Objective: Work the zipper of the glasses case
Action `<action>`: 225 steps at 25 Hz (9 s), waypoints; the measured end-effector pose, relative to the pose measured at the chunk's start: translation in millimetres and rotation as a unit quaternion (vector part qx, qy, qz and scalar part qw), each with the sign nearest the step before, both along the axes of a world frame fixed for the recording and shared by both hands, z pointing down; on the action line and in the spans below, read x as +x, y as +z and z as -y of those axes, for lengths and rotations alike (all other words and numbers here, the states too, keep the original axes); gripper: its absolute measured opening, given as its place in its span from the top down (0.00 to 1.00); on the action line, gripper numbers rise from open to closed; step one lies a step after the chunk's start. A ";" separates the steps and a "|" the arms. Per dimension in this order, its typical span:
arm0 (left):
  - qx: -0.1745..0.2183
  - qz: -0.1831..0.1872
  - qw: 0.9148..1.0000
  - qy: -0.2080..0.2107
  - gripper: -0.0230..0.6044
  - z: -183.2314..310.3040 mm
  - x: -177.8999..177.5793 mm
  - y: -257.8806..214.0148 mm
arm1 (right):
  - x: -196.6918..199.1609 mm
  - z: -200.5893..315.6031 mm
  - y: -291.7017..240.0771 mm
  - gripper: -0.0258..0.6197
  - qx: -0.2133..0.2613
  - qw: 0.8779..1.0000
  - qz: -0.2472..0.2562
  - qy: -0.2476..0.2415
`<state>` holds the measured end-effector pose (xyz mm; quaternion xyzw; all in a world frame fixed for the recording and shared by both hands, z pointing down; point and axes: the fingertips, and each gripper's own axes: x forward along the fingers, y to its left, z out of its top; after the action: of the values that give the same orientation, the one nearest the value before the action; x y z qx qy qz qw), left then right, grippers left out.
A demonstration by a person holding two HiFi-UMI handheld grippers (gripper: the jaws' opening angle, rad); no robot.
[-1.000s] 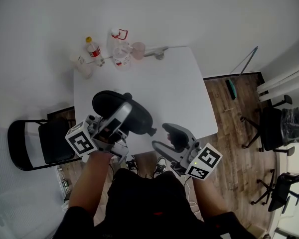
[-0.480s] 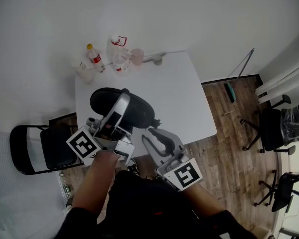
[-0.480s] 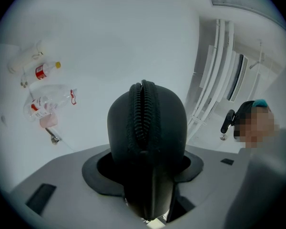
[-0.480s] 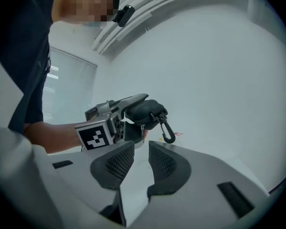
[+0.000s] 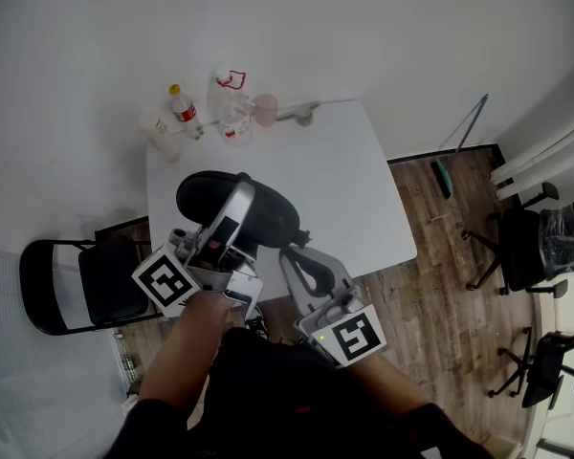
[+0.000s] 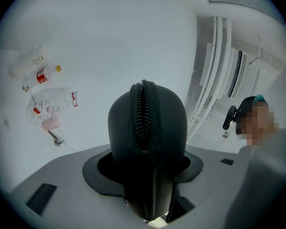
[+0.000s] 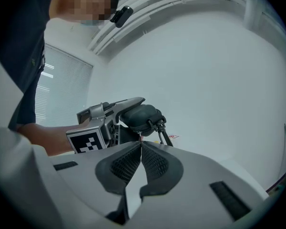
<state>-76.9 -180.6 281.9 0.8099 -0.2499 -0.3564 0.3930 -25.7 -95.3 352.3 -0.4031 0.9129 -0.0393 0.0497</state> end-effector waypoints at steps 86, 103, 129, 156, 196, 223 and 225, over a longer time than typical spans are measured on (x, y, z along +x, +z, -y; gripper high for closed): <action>-0.059 0.030 0.998 -0.015 0.58 4.0 -2.9 12.8 | 12.4 12.7 -4.6 0.83 0.025 1.000 -0.018 0.001; 0.020 0.105 0.994 0.013 0.58 -15.1 11.8 3.1 | 31.3 8.9 -10.5 0.93 0.091 0.983 -0.157 0.020; 0.132 0.392 0.871 0.266 0.57 -67.2 65.9 57.3 | 21.8 -4.2 16.2 0.93 0.143 0.940 -0.304 -0.057; 0.205 0.620 0.671 0.352 0.56 -106.3 73.7 153.6 | 18.2 -13.8 11.5 0.93 0.160 0.928 -0.324 -0.090; 0.238 0.628 0.560 0.486 0.55 -141.2 53.2 188.6 | -3.0 -29.9 22.3 0.93 0.194 0.870 -0.430 -0.144; 0.262 0.672 0.518 0.459 0.55 -128.8 48.2 212.6 | 8.1 -18.8 37.0 0.91 0.161 0.881 -0.424 -0.138; 0.264 0.663 0.548 0.436 0.55 -122.6 48.3 204.7 | 19.1 -11.5 31.0 0.91 0.143 0.900 -0.394 -0.116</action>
<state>-28.6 -58.0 486.6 0.8931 0.0490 0.4471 -0.0087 -6.6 -83.8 383.3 -0.2654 0.8940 0.2483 -0.2619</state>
